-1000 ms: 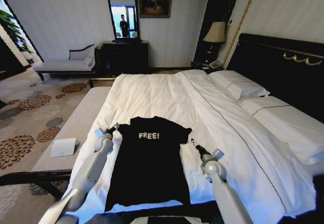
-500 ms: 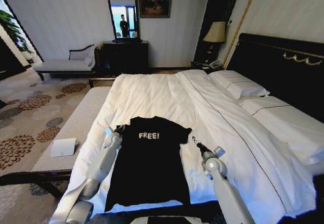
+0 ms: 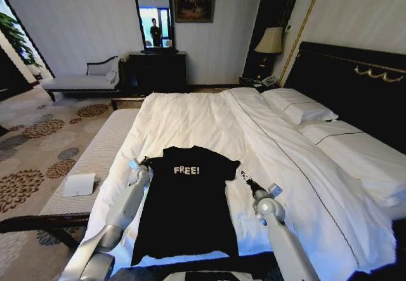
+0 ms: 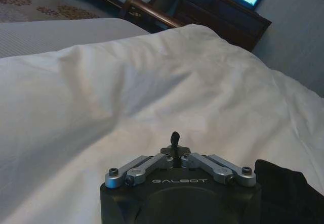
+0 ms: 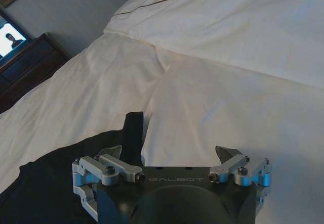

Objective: Fold the clothes on the bed.

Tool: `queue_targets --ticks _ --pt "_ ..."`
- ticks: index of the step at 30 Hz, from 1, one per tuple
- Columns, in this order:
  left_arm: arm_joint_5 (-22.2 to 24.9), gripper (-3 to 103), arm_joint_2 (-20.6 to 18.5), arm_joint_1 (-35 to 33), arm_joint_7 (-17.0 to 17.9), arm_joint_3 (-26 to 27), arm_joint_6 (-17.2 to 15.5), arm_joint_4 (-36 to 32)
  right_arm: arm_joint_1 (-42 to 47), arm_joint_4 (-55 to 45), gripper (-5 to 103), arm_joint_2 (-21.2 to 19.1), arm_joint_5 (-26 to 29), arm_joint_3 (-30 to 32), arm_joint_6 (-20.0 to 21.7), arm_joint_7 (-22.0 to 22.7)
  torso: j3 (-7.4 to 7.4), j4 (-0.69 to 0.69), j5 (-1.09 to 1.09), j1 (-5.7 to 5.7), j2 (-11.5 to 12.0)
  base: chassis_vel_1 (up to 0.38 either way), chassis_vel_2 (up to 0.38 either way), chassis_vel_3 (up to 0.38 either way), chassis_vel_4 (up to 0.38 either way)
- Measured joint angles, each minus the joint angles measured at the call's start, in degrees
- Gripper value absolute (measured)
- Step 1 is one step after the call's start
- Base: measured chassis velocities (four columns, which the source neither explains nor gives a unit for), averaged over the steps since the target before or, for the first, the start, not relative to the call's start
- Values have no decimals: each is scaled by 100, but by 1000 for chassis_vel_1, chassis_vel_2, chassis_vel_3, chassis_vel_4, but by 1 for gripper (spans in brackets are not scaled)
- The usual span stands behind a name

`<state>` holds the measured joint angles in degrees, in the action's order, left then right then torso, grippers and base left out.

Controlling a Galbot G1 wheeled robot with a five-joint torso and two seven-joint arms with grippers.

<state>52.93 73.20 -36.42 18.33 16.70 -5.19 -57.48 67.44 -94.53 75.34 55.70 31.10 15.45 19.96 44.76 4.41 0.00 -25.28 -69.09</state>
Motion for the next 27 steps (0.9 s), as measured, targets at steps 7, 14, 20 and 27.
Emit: queue_targets --ticks 7,14,20,27 --pt "27 0 -66 -171 99 84 66 -197 -31 31 100 -14 3 -8 -2 -45 0 0 0 0 0 0 0 0 0" --pt "74 0 -91 -310 177 218 84 -316 -54 57 100 -24 -1 -28 -14 -99 0 0 0 0 0 0 0 0 0" --pt "96 0 -78 -326 191 318 99 -266 -32 57 100 -46 -3 -23 -24 -115 0 1 0 0 0 0 0 0 0" --pt "143 0 -93 -469 263 462 102 -334 -71 58 100 -64 -1 -36 -30 -119 0 0 0 0 0 0 0 0 0"
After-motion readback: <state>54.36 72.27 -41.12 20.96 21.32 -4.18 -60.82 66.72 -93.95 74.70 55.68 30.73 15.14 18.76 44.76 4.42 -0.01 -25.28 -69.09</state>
